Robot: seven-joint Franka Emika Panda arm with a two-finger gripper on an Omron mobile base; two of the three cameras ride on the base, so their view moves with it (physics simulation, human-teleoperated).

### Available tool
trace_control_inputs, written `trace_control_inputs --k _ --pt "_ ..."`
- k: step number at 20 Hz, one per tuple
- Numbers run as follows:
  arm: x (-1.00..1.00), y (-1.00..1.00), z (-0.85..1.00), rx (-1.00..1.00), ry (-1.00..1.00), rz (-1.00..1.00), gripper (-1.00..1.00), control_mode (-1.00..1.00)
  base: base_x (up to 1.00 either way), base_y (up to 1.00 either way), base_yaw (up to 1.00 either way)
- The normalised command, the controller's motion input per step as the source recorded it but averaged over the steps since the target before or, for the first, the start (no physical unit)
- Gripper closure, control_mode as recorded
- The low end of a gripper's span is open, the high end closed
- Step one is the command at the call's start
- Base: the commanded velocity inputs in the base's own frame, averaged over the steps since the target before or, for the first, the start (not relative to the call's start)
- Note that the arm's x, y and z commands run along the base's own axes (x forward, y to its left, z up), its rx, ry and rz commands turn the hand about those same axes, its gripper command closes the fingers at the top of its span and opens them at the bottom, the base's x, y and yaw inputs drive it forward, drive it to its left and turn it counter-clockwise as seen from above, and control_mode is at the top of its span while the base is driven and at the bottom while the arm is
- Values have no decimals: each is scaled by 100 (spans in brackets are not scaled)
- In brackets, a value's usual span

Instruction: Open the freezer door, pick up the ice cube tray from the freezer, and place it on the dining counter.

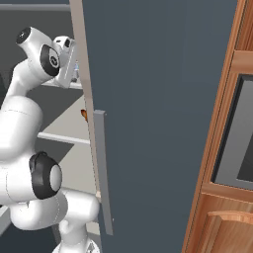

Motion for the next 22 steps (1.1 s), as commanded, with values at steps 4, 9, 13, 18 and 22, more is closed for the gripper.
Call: trace_control_inputs --k 4,9,13,18,22 --pt "26 0 -12 0 4 0 -100 -100 0 0 0" --pt "31 0 -7 0 4 0 -100 -100 0 0 0" --pt "24 0 -1 0 2 0 -100 -100 0 0 0" --pt "10 0 0 0 0 0 -100 -100 0 0 0" --pt "0 0 0 0 0 0 -100 -100 0 0 0"
